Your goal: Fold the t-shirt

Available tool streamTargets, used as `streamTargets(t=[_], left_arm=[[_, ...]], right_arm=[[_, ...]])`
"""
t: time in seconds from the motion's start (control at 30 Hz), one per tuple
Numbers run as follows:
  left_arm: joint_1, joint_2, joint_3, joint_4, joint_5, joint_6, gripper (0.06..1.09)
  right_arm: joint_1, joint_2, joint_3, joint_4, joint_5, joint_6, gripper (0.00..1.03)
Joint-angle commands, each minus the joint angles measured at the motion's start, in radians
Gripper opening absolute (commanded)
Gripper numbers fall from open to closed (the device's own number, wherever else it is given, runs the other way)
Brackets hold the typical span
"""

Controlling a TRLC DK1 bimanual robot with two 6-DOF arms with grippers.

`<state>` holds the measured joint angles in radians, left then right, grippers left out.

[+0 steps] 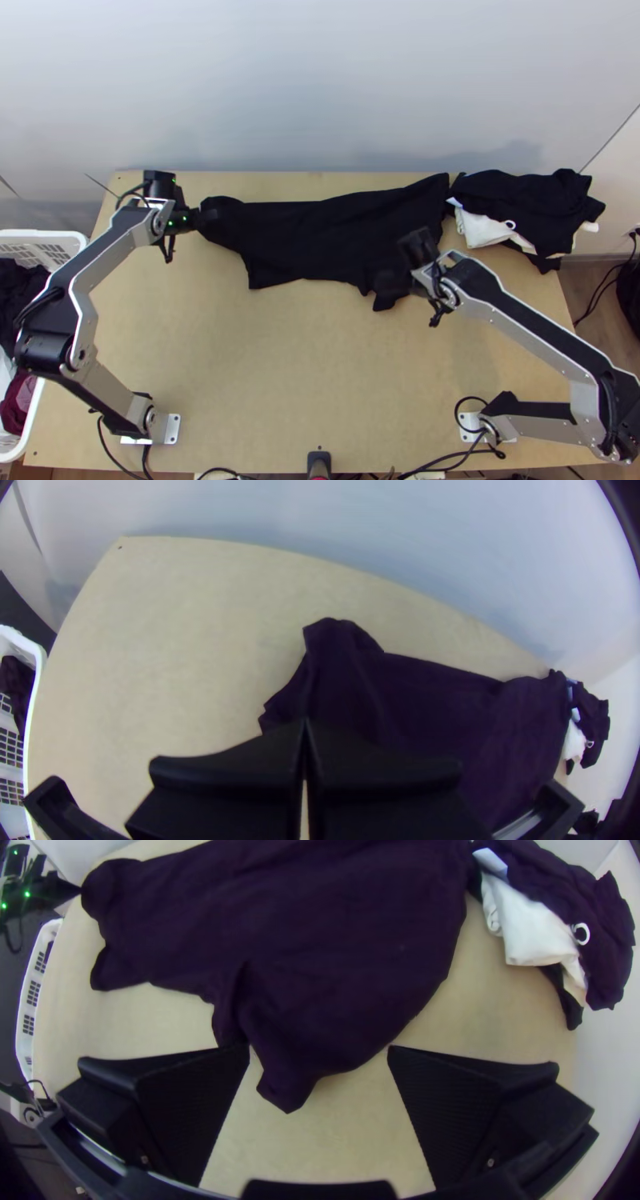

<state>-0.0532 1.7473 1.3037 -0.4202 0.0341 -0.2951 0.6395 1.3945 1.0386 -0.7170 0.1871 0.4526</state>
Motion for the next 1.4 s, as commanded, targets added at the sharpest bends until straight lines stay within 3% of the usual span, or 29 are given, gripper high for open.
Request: streamTargets(t=[0.0,0.13,0.33,0.63,0.7,0.87,0.97,1.03,1.07,1.2,1.37], left_arm=[[0.003,-0.072,0.032,-0.057,0.001,-0.010,0.09],[0.007,-0.086,0.048,-0.086,-0.007,-0.010,0.09],[0.006,-0.098,0.048,-0.103,-0.008,-0.013,0.09],[0.001,-0.106,0.049,-0.109,-0.017,-0.021,0.09],[0.006,-0.108,0.046,-0.112,-0.017,-0.021,0.09],[0.015,-0.108,0.046,-0.114,-0.017,-0.018,0.09],[0.016,-0.108,0.042,-0.114,-0.017,-0.018,0.09],[0.016,-0.109,0.039,-0.114,-0.017,-0.018,0.09],[0.016,-0.108,0.039,-0.114,-0.017,-0.018,0.09],[0.016,-0.112,0.039,-0.115,-0.017,-0.019,0.09],[0.033,-0.123,0.065,-0.137,-0.017,-0.029,0.09]], right_arm=[[0.057,0.026,-0.077,0.001,-0.052,0.003,0.96],[0.063,0.038,-0.114,0.007,-0.074,0.003,0.96],[0.066,0.069,-0.206,0.131,-0.077,0.031,0.96],[0.046,0.193,-0.143,0.172,-0.075,0.046,0.92],[0.046,0.202,-0.127,0.183,-0.074,0.044,0.84],[0.034,0.202,-0.089,0.197,-0.072,0.040,0.83],[0.026,0.193,-0.068,0.200,-0.058,0.026,0.56],[0.022,0.190,-0.058,0.205,-0.054,0.000,0.27],[0.019,0.190,-0.055,0.206,-0.054,-0.015,0.18],[-0.001,0.182,-0.057,0.202,-0.034,-0.020,0.07],[-0.052,0.093,-0.068,0.195,-0.026,-0.025,0.03]])
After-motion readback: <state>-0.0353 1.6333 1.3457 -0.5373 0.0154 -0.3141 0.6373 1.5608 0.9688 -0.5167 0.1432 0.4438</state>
